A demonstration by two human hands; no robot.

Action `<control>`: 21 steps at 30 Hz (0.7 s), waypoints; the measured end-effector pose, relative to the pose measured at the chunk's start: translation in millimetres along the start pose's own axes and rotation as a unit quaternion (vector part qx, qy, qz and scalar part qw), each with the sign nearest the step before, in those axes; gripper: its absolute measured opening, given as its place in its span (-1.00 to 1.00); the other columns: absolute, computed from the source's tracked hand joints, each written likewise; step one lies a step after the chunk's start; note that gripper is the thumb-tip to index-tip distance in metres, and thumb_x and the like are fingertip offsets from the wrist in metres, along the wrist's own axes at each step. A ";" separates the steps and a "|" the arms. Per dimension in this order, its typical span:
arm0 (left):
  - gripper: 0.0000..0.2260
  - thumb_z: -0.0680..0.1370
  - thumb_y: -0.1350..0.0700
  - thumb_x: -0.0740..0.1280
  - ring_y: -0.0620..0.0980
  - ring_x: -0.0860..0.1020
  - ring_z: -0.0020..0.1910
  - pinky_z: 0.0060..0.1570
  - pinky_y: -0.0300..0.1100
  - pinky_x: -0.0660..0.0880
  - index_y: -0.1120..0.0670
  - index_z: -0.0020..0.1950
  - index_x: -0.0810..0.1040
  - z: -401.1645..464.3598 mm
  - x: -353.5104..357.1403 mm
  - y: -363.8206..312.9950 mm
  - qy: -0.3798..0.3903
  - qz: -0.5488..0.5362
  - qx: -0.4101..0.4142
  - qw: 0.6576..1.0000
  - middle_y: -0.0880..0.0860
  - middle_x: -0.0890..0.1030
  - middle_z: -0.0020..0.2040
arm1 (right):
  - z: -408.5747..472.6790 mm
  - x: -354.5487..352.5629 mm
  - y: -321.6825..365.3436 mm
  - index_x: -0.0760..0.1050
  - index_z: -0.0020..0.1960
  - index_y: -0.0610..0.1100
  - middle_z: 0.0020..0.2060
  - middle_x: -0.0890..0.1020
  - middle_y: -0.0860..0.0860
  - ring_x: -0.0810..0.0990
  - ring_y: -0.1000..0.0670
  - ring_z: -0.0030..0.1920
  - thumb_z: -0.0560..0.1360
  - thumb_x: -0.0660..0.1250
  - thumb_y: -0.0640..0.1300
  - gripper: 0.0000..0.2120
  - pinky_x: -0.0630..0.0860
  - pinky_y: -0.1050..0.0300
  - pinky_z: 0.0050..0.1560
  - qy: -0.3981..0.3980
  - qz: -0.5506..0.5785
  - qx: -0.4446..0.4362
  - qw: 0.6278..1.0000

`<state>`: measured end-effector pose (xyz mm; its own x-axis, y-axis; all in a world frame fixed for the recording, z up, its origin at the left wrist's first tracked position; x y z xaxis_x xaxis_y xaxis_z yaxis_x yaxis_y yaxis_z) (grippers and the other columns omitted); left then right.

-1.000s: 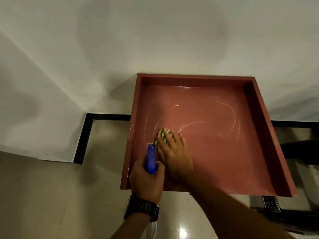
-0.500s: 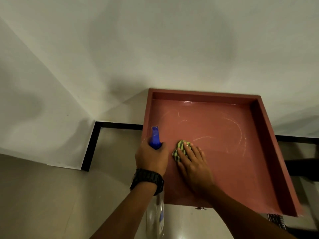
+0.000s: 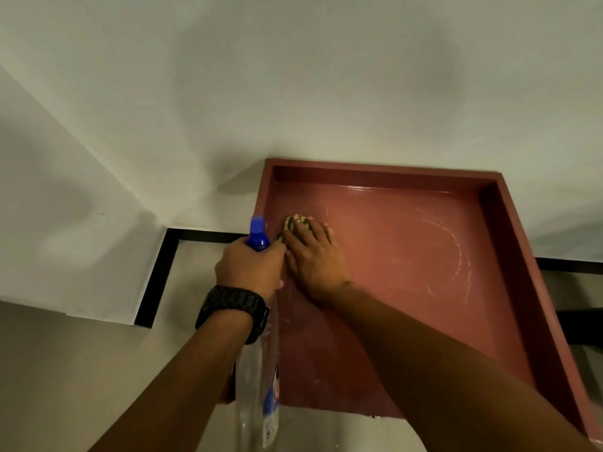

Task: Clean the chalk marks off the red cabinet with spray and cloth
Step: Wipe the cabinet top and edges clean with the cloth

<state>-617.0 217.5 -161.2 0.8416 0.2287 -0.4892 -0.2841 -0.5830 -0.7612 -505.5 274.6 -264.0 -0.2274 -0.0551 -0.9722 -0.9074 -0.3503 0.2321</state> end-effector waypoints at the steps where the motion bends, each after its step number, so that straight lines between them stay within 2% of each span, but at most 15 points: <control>1: -0.81 0.44 0.09 0.34 -0.10 0.59 -0.53 -0.73 -0.42 0.24 0.05 -0.34 0.40 1.2 1.2 -0.9 0.002 0.010 0.002 1.000 0.03 0.55 -0.44 | 9.3 -2.7 -13.6 0.26 0.48 -0.05 0.48 0.29 -0.08 0.16 -0.18 0.50 0.64 0.01 0.03 -0.55 0.03 -0.13 0.48 -0.001 -0.006 0.013 1.000; 4: -0.83 0.45 0.10 0.33 -0.17 0.53 -0.62 -0.72 -0.39 0.25 0.06 -0.31 0.40 6.8 3.8 -0.9 0.011 0.037 0.001 0.999 0.04 0.55 -0.44 | 24.3 -15.2 -80.0 0.22 0.50 -0.05 0.49 0.27 -0.09 0.20 -0.15 0.48 0.63 -0.01 0.06 -0.54 0.13 -0.11 0.45 -0.027 -0.031 0.134 0.990; 8: -0.83 0.44 0.15 0.37 -0.24 0.43 -0.71 -0.68 -0.34 0.31 0.08 -0.30 0.42 16.3 1.8 0.1 0.025 0.046 -0.007 0.999 0.01 0.48 -0.46 | -6.5 -40.4 -167.2 0.30 0.45 -0.11 0.45 0.32 -0.17 0.26 -0.23 0.42 0.59 0.07 0.01 -0.54 0.17 -0.15 0.40 -0.083 -0.043 0.281 0.955; 10: -0.81 0.44 0.17 0.38 -0.24 0.42 -0.71 -0.62 -0.30 0.32 0.08 -0.31 0.41 17.0 1.8 0.5 0.034 0.049 -0.007 0.998 0.00 0.45 -0.48 | -12.4 -43.2 -174.1 0.30 0.45 -0.15 0.46 0.29 -0.20 0.23 -0.25 0.44 0.57 0.09 -0.02 -0.52 0.13 -0.16 0.41 -0.095 -0.019 0.354 0.930; 11: -0.81 0.44 0.17 0.38 -0.24 0.43 -0.71 -0.58 -0.28 0.31 0.08 -0.31 0.41 17.2 2.1 0.6 0.036 0.050 -0.008 0.998 0.00 0.45 -0.48 | -7.3 -40.6 -162.9 0.26 0.47 -0.15 0.48 0.26 -0.20 0.19 -0.25 0.46 0.57 0.08 -0.02 -0.50 0.11 -0.16 0.43 -0.090 -0.012 0.359 0.929; 13: -0.82 0.43 0.18 0.38 -0.24 0.44 -0.70 -0.51 -0.25 0.29 0.09 -0.31 0.41 18.7 3.1 1.1 0.041 0.052 -0.010 0.998 0.01 0.45 -0.47 | 15.6 -29.0 -116.2 0.17 0.51 -0.15 0.50 0.21 -0.17 0.12 -0.22 0.49 0.59 0.03 -0.02 -0.49 0.07 -0.15 0.46 -0.065 -0.010 0.284 0.957; 15: -0.84 0.43 0.18 0.38 -0.19 0.47 -0.68 -0.46 -0.23 0.32 0.11 -0.29 0.43 21.3 4.6 2.0 0.042 0.047 -0.009 0.998 0.03 0.48 -0.47 | 40.7 -12.7 -56.1 0.24 0.47 -0.12 0.48 0.26 -0.13 0.16 -0.20 0.48 0.61 0.02 -0.02 -0.54 0.10 -0.13 0.45 -0.057 0.006 0.164 0.985; 17: -0.88 0.44 0.15 0.37 -0.09 0.55 -0.57 -0.39 -0.19 0.41 0.13 -0.25 0.47 23.1 5.5 2.7 0.039 0.034 -0.008 0.999 0.07 0.51 -0.45 | 55.5 -1.0 -12.5 0.30 0.45 -0.10 0.46 0.30 -0.12 0.18 -0.19 0.47 0.61 0.04 -0.03 -0.57 0.06 -0.13 0.46 -0.026 0.024 0.069 0.997; 19: -0.86 0.44 0.13 0.37 -0.02 0.58 -0.51 -0.39 -0.17 0.43 0.13 -0.26 0.46 24.6 8.3 2.3 0.040 0.029 -0.005 0.999 0.07 0.51 -0.46 | 60.3 -2.5 -17.8 0.34 0.43 -0.08 0.44 0.35 -0.10 0.22 -0.17 0.46 0.62 0.05 0.00 -0.58 0.07 -0.11 0.45 -0.025 0.024 0.044 0.998; 21: -0.83 0.44 0.12 0.36 0.02 0.62 -0.46 -0.42 -0.19 0.38 0.10 -0.30 0.42 25.3 12.0 1.3 0.039 0.027 -0.006 0.999 0.05 0.48 -0.49 | 54.5 -12.9 -62.2 0.37 0.41 -0.07 0.42 0.39 -0.07 0.29 -0.15 0.42 0.62 0.06 0.03 -0.59 0.16 -0.08 0.39 -0.056 0.007 0.091 0.994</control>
<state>-618.9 239.3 -178.8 0.8587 0.1350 -0.4945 -0.3254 -0.6019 -0.7293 -465.4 348.1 -264.3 -0.2697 0.0498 -0.9617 -0.9505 -0.1741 0.2575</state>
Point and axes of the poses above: each hand's wrist, its own z-axis towards the middle knuckle, its own x-axis out of the palm, y = z × x, the point moved 5 cm from there along z, towards the middle knuckle
